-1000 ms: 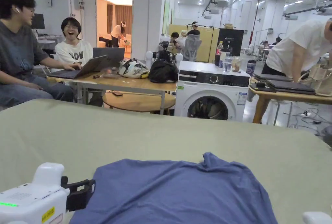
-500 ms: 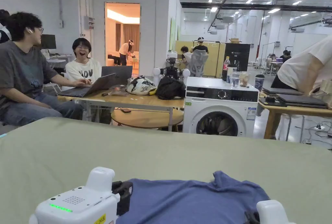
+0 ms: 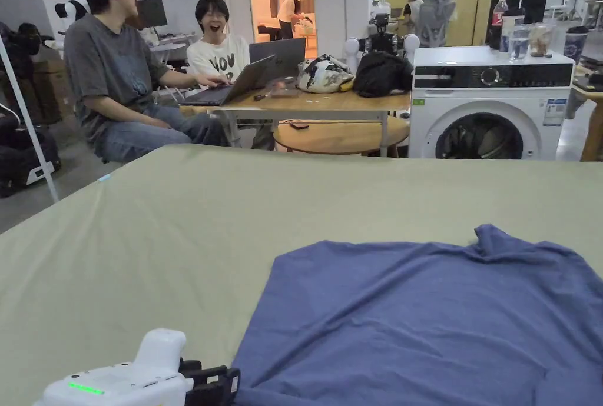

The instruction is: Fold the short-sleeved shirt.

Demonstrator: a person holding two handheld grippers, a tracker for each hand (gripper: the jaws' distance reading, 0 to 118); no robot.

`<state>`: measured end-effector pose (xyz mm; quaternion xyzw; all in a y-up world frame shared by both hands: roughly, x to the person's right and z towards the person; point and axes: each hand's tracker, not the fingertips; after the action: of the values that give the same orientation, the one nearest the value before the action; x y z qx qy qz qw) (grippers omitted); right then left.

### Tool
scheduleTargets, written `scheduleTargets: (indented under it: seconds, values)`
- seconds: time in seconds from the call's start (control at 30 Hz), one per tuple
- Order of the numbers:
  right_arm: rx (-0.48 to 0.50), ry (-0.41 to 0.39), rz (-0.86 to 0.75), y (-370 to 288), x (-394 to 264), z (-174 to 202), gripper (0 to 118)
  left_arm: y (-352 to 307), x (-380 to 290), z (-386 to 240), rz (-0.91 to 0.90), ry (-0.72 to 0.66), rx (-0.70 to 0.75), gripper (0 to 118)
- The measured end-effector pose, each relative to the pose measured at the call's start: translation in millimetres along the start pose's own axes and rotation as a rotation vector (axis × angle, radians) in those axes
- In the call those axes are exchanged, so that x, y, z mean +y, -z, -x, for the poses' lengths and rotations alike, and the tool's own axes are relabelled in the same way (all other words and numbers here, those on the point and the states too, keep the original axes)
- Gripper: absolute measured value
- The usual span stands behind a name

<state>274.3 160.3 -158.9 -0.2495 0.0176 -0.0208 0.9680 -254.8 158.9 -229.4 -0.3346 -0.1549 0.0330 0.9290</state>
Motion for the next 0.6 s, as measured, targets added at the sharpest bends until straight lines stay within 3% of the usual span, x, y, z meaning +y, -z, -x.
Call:
scheduleTargets:
  seconds: [0.1, 0.13, 0.17, 0.2, 0.4, 0.47, 0.5, 0.6]
  values:
    - [0.001, 0.033, 0.008, -5.6, -4.4, -4.2, 0, 29.1, -10.6, 9.5, 0.064, -0.052, 0.013, 57]
    - [-0.007, 0.038, 0.012, -7.2, -6.8, -6.9, 0, 38.8, -13.0, 13.2, 0.086, -0.078, 0.014, 41]
    - [-0.015, 0.04, 0.019, -9.1, -9.0, -9.8, 0, 44.3, -16.3, 16.8, 0.097, -0.1, -0.008, 7]
    - [-0.027, 0.048, 0.027, -11.2, -12.1, -13.9, 0, 44.2, -22.0, 19.2, 0.052, -0.109, -0.062, 0]
    - [-0.107, 0.143, 0.052, -27.3, -37.6, -50.4, 0, 53.4, -19.3, 7.0, 0.101, -0.065, -0.016, 0]
    - [-0.145, 0.212, 0.054, -30.9, -47.7, -65.8, 41, 53.7, -19.1, 6.9, 0.106, -0.064, -0.019, 0]
    - [-0.153, 0.257, 0.073, -31.1, -52.4, -74.9, 52, 49.4, -19.2, 0.6, 0.105, -0.058, -0.017, 0]
    - [-0.102, 0.376, 0.107, -28.3, -68.5, -92.8, 51, 49.6, -19.6, -4.1, 0.107, -0.063, -0.015, 0]
